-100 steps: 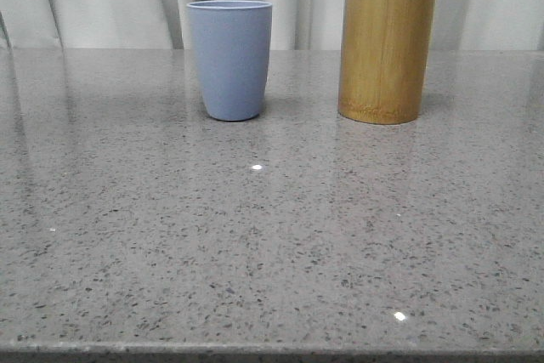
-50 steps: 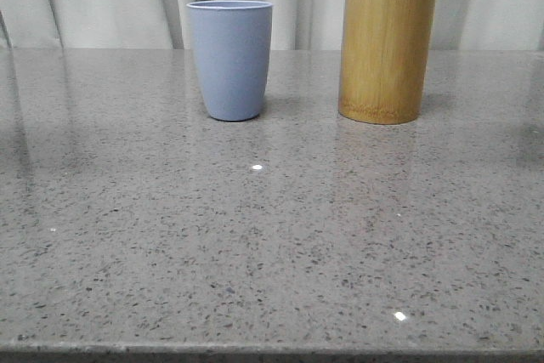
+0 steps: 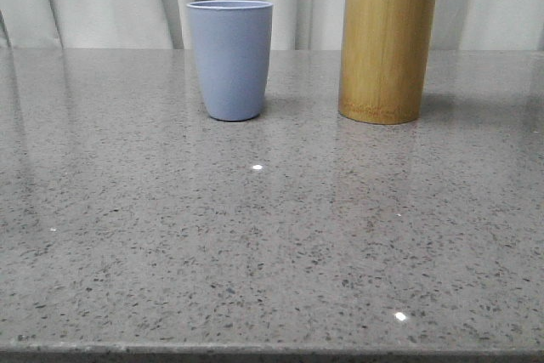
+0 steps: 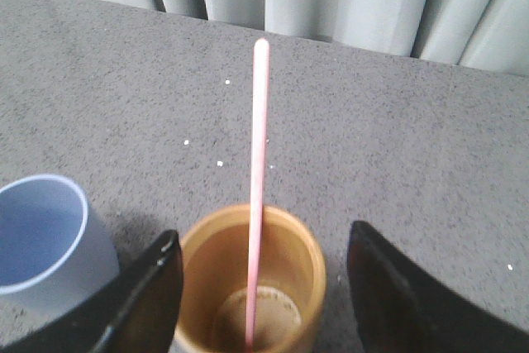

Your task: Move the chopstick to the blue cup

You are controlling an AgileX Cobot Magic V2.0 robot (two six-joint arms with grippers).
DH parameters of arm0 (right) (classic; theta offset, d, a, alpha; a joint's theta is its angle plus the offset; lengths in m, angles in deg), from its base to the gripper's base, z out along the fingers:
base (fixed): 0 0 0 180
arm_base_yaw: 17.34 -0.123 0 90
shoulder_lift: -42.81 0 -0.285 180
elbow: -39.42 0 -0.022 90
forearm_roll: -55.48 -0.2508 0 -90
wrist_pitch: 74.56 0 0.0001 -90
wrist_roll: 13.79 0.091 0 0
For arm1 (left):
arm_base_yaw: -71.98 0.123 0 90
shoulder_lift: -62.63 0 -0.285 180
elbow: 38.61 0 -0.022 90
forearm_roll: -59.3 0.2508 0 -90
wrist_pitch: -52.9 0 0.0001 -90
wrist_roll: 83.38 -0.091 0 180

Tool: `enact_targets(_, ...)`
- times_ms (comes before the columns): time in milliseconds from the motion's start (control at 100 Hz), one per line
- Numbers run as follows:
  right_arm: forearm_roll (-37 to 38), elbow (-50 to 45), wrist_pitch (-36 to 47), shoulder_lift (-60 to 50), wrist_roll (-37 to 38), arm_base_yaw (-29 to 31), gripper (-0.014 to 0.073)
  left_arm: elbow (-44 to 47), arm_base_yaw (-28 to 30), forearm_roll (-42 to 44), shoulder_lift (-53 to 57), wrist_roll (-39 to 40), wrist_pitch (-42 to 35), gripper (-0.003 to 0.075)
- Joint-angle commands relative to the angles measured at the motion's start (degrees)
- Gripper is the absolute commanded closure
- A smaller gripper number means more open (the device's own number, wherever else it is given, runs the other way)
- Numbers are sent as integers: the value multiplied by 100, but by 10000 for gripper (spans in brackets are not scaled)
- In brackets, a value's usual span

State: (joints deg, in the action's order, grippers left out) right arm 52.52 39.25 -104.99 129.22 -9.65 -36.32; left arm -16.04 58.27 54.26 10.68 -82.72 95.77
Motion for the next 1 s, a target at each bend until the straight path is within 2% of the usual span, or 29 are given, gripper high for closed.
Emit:
enact_targets(0, -19, 492, 465, 142, -36, -23, 147, -52, 10, -13, 133, 72, -488, 405)
enact_targets(340, -23, 1417, 470, 1170, -30, -53, 147, 43, 10, 72, 198, 72, -523, 406)
enact_targets(650, -23, 1662, 684, 1598, -30, -53, 154, 43, 10, 72, 198, 72, -528, 406)
enact_targets(740, -23, 1662, 753, 1603, -30, -53, 210, 43, 10, 72, 198, 72, -528, 406)
enact_targets(989, -23, 1679, 743, 1603, -30, -48, 511, 43, 10, 72, 198, 72, -528, 406)
